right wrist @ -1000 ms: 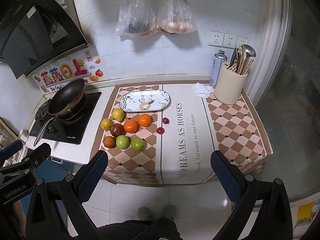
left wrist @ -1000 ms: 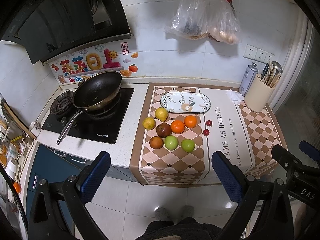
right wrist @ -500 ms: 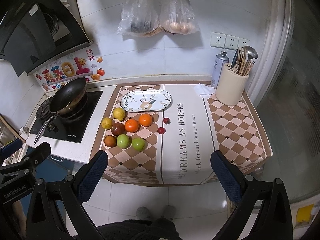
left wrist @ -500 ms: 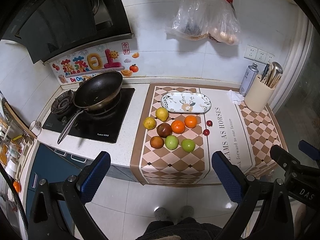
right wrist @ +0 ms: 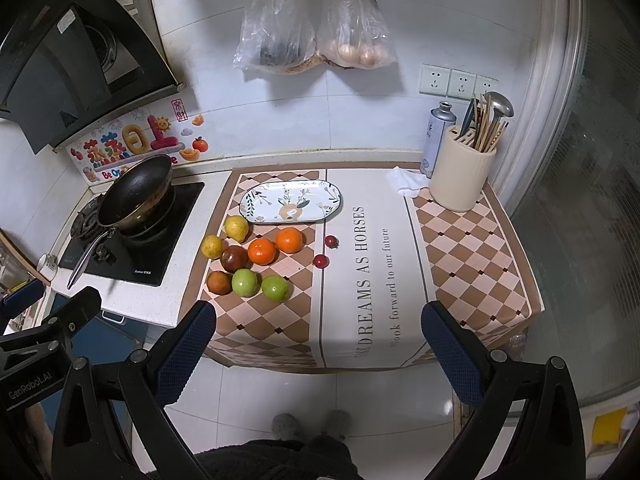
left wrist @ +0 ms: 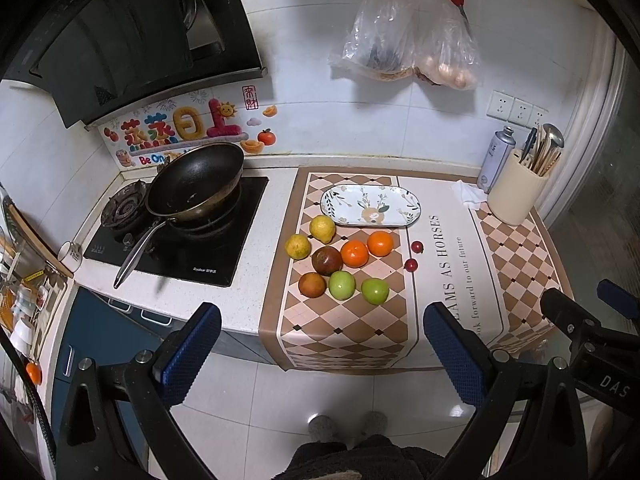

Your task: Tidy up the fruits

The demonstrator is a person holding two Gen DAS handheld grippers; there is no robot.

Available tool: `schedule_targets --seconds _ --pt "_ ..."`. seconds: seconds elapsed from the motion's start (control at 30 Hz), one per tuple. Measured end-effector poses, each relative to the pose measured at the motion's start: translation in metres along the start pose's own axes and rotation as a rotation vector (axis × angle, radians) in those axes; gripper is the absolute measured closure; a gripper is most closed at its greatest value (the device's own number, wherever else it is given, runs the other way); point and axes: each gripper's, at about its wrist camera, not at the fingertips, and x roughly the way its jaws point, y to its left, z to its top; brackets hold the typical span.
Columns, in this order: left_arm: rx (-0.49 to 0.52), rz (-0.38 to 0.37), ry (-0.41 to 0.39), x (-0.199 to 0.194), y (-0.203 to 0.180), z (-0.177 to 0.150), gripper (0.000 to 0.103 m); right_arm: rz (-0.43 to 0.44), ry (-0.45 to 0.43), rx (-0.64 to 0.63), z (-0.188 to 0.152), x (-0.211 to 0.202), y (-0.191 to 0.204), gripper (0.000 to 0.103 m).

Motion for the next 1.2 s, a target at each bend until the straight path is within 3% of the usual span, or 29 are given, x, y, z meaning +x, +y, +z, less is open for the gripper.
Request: schedule_targets --seconds 1.03,1.2 --pt "-0.005 0.001 -0.01 0.0 -0.004 0.001 0.0 0.0 -0.005 0.014 0.002 0.002 -0.001 0.0" --pt "-0.029 0.074 -0.058 0.016 0.009 0.009 0.0 0.051 -0.031 0.091 0.013 0.023 -0.002 0.0"
